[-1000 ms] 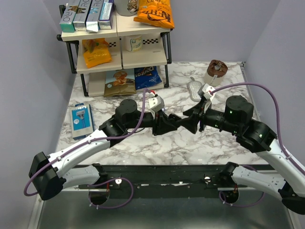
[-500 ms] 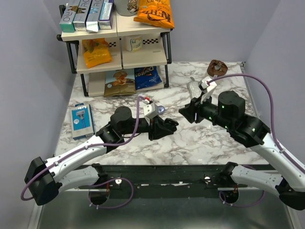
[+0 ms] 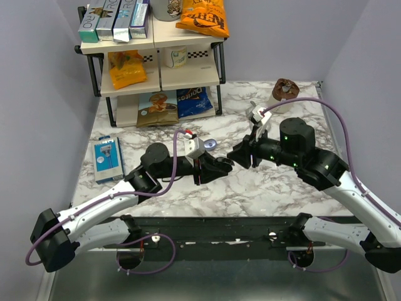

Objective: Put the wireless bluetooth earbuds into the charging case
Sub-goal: Close the charging case, then place the charging case at the center of the board.

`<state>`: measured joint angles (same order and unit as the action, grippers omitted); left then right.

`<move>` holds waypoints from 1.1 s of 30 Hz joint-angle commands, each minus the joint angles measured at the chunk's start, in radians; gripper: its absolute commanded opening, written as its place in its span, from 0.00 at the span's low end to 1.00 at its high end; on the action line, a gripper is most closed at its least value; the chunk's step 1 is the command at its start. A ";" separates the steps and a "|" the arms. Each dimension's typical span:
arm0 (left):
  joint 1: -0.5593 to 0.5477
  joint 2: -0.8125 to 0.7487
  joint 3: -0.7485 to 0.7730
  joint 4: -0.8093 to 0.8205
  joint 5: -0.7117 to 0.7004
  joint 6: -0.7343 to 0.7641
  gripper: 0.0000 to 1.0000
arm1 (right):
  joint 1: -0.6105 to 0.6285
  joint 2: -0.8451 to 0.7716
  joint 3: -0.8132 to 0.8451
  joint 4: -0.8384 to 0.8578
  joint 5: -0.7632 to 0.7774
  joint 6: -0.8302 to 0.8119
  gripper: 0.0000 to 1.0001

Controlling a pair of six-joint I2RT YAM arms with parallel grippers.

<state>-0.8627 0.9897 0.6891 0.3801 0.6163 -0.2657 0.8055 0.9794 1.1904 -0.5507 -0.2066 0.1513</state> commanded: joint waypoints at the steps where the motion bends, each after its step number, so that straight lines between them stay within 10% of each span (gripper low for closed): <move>1: -0.006 0.006 0.009 0.048 -0.024 0.022 0.00 | 0.004 -0.004 0.009 -0.022 -0.123 -0.041 0.47; 10: -0.006 0.027 0.027 0.039 -0.035 0.023 0.00 | 0.004 -0.027 -0.006 -0.031 -0.088 -0.042 0.47; 18: 0.007 0.122 0.088 -0.181 -0.283 -0.052 0.00 | -0.003 -0.073 -0.044 -0.008 0.358 0.123 0.61; 33: 0.059 0.786 0.407 -0.184 -0.354 -0.349 0.00 | -0.006 -0.171 -0.213 0.018 0.451 0.221 0.63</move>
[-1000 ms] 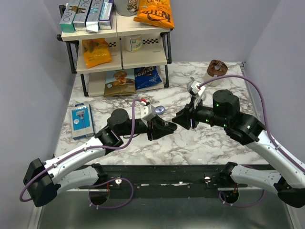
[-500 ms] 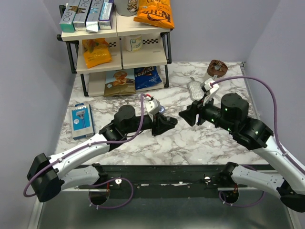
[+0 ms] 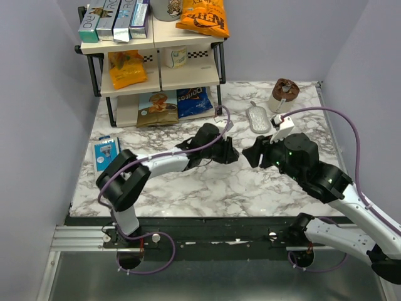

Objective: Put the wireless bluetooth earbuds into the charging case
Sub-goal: Place the charging case at the center of the board.

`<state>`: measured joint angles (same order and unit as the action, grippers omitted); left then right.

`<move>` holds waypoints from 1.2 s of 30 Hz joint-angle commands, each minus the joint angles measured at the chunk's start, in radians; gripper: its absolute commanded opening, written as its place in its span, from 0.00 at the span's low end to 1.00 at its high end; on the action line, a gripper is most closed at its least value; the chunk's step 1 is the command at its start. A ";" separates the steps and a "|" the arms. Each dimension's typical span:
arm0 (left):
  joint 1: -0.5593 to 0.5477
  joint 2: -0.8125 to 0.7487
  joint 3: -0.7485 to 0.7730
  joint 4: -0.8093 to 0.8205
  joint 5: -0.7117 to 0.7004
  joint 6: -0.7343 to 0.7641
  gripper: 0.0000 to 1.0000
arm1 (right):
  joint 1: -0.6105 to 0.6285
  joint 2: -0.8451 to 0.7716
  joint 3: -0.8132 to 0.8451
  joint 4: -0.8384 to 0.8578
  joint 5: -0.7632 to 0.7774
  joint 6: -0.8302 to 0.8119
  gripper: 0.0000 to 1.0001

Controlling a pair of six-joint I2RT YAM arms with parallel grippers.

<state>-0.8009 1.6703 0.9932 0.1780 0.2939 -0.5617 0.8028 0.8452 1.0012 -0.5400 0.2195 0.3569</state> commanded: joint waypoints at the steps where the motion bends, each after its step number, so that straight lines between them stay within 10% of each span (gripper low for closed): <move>1: 0.000 0.135 0.149 0.011 -0.035 -0.052 0.00 | -0.004 -0.044 -0.030 0.008 0.023 0.017 0.63; 17: 0.051 0.413 0.346 -0.138 -0.101 -0.087 0.00 | -0.005 -0.104 -0.059 -0.005 0.012 -0.009 0.63; 24: 0.052 0.414 0.326 -0.149 -0.104 -0.083 0.37 | -0.004 -0.107 -0.053 -0.008 0.021 -0.015 0.64; 36: 0.066 0.365 0.292 -0.199 -0.114 -0.058 0.58 | -0.005 -0.126 -0.055 -0.023 0.050 -0.018 0.64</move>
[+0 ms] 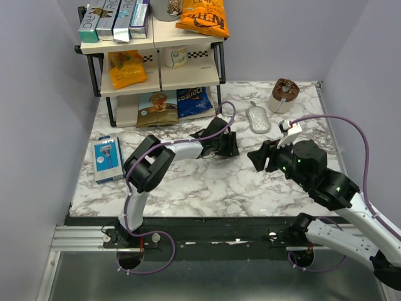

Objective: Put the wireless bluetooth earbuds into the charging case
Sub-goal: Place the charging case at the center of the board, then reset both arms

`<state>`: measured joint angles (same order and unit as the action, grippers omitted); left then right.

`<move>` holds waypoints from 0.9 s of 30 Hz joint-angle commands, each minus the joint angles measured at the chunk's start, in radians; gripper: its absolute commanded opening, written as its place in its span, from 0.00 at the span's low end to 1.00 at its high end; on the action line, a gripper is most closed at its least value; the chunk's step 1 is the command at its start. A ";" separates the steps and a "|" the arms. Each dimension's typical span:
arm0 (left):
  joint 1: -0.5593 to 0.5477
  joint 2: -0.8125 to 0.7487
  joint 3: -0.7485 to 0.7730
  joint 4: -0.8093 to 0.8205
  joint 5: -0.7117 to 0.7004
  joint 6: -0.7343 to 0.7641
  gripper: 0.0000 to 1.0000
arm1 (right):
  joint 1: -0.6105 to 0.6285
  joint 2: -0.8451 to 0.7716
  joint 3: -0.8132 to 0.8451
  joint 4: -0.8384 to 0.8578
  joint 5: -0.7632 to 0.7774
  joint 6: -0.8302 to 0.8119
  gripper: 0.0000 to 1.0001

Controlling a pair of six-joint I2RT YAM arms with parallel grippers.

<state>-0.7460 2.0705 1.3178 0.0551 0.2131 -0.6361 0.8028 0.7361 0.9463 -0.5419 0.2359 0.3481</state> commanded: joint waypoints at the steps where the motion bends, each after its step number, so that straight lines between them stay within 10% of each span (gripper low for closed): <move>1: 0.016 -0.042 -0.048 -0.075 -0.037 0.019 0.58 | -0.005 -0.017 0.000 -0.024 0.036 -0.009 0.64; 19: 0.030 -0.670 -0.383 -0.228 -0.291 0.047 0.63 | -0.005 -0.030 -0.059 0.002 0.097 -0.012 0.65; 27: 0.010 -0.871 -0.437 -0.432 -0.678 -0.083 0.99 | -0.005 -0.072 -0.153 0.097 0.213 -0.020 0.75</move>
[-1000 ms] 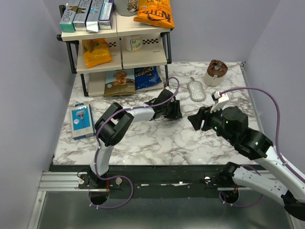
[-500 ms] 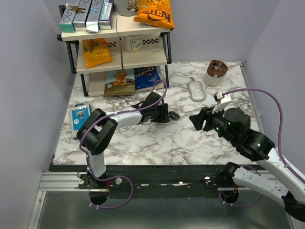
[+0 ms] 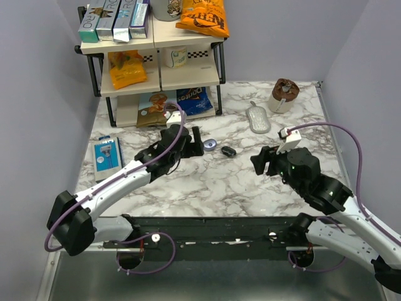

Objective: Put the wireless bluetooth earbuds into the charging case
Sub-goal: Reset both arms

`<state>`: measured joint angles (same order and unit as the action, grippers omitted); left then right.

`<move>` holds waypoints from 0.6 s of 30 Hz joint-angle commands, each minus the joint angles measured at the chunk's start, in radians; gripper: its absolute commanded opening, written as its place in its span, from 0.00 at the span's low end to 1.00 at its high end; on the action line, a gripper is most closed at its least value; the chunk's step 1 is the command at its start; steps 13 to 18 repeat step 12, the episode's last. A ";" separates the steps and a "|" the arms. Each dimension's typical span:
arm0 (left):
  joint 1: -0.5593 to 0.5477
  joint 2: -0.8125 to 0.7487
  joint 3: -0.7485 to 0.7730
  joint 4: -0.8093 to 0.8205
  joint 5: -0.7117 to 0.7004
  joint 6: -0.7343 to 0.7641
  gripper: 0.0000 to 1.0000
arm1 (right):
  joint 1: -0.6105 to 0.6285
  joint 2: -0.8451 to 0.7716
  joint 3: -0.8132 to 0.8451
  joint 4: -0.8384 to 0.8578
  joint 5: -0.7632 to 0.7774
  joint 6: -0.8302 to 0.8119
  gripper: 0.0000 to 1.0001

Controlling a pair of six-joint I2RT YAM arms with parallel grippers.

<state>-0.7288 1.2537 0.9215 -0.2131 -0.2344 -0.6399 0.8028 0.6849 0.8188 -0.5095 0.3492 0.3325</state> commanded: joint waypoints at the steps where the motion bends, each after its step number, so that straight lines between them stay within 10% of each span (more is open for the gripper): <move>1: -0.006 -0.068 -0.046 -0.172 -0.233 -0.078 0.99 | -0.005 -0.016 -0.021 0.066 0.112 0.000 0.77; 18: -0.006 -0.250 -0.092 -0.129 -0.175 0.022 0.99 | -0.005 0.050 0.011 0.025 0.162 0.059 0.81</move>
